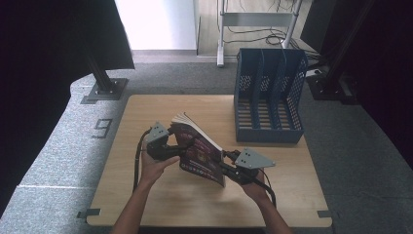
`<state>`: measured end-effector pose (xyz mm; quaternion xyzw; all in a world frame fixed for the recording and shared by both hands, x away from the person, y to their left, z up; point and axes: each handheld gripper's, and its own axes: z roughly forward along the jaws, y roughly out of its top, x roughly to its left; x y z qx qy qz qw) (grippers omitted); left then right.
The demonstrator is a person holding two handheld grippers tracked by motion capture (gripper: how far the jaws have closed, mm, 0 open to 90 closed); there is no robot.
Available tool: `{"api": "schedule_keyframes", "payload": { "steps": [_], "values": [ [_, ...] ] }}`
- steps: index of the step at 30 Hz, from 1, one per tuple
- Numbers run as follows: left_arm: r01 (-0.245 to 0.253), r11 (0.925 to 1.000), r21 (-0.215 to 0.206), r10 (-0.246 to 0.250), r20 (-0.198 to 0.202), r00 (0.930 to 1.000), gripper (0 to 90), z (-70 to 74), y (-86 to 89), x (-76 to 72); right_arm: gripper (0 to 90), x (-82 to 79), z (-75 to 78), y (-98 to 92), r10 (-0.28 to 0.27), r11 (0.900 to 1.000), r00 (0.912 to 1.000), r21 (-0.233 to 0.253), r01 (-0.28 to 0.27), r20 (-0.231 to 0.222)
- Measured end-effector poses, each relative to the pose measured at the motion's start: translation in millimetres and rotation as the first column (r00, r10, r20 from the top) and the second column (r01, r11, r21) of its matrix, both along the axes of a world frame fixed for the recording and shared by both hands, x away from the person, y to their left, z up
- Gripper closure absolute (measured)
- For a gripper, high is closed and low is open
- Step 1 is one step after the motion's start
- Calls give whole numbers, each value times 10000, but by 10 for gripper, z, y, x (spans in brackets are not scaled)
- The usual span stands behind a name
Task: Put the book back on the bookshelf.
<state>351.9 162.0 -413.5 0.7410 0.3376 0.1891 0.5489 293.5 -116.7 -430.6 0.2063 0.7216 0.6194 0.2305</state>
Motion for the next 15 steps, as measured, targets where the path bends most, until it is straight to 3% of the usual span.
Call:
{"api": "schedule_keyframes", "payload": {
  "steps": [11, 15],
  "values": [
    [-39, 10000, -11, 39, -126, 9999, 202, 5, -1, -13, 678, 209, 43, 143, -271, 9991, 9981, -331, 253, -559],
    [-62, 10000, -29, 62, -166, 9998, 203, 8, 3, -19, 722, 273, 66, 178, -277, 9990, 9961, -370, 246, -841]
  ]
}}
